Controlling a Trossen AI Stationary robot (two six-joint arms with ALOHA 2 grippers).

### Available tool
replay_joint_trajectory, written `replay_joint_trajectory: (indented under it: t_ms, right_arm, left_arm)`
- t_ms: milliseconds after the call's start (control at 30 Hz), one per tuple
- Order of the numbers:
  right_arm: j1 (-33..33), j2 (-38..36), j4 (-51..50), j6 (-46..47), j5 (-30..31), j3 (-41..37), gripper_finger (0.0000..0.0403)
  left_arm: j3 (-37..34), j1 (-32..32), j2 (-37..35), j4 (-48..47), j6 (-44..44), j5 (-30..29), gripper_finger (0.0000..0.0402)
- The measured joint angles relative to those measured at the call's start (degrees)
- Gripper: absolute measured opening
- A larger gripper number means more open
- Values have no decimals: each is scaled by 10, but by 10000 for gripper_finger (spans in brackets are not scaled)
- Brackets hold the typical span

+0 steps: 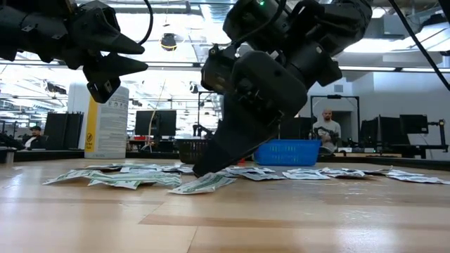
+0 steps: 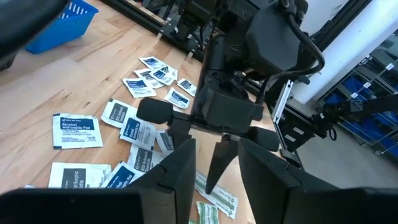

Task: Pick & Place First Aid Supplies
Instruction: Put the bandage into the red basket

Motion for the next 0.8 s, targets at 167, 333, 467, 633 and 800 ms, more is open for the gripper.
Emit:
replay_joint_trajectory:
  t_ms: [167, 333, 467, 633, 800]
  right_arm:
    - [-3, 0, -18, -18, 1, 0, 169]
    - [1, 1, -32, -45, 2, -1, 161]
    - [3, 1, -37, -45, 7, -1, 154]
    - [6, 2, -39, -65, 23, -3, 143]
    - [13, 2, -40, -90, 40, -3, 120]
  left_arm:
    - [0, 0, 0, 0, 0, 0, 122]
    - [0, 0, 0, 0, 0, 0, 122]
    - [0, 0, 0, 0, 0, 0, 122]
    - [0, 0, 0, 0, 0, 0, 122]
    - [0, 0, 0, 0, 0, 0, 122]
